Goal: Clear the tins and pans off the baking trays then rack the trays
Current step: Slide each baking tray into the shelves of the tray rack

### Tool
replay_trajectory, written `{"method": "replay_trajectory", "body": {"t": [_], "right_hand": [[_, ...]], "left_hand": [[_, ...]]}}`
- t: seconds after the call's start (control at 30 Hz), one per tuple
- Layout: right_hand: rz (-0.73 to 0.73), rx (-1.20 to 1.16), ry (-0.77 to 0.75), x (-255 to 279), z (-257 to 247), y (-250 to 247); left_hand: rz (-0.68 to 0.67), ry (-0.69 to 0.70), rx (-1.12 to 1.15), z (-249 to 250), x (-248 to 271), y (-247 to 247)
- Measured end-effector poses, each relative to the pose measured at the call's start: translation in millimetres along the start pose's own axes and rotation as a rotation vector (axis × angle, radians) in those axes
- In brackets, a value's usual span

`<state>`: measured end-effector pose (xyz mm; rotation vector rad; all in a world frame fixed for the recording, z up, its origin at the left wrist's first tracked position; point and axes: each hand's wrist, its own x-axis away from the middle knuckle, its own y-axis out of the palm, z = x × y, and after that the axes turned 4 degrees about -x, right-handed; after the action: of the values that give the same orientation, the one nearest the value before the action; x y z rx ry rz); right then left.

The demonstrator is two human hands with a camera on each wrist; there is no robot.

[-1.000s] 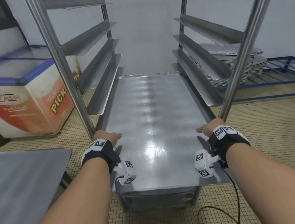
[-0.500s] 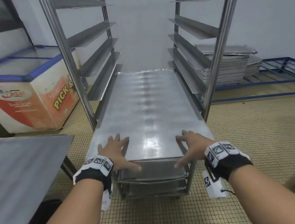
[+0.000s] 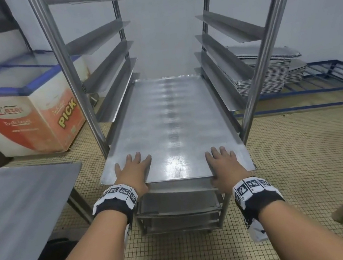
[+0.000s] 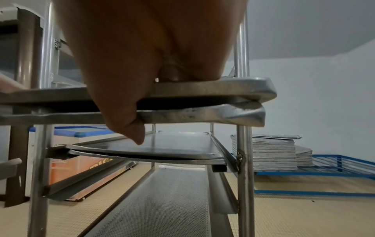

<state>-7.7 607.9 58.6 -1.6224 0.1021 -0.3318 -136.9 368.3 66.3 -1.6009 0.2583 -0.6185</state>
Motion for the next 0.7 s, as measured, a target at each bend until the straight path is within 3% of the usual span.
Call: {"method": "replay_trajectory", "body": {"t": [0.7], "right_hand": [[0.048, 0.076, -0.001, -135, 30, -25]], "left_hand": [[0.042, 0.055, -0.068, -16, -141, -37]]}}
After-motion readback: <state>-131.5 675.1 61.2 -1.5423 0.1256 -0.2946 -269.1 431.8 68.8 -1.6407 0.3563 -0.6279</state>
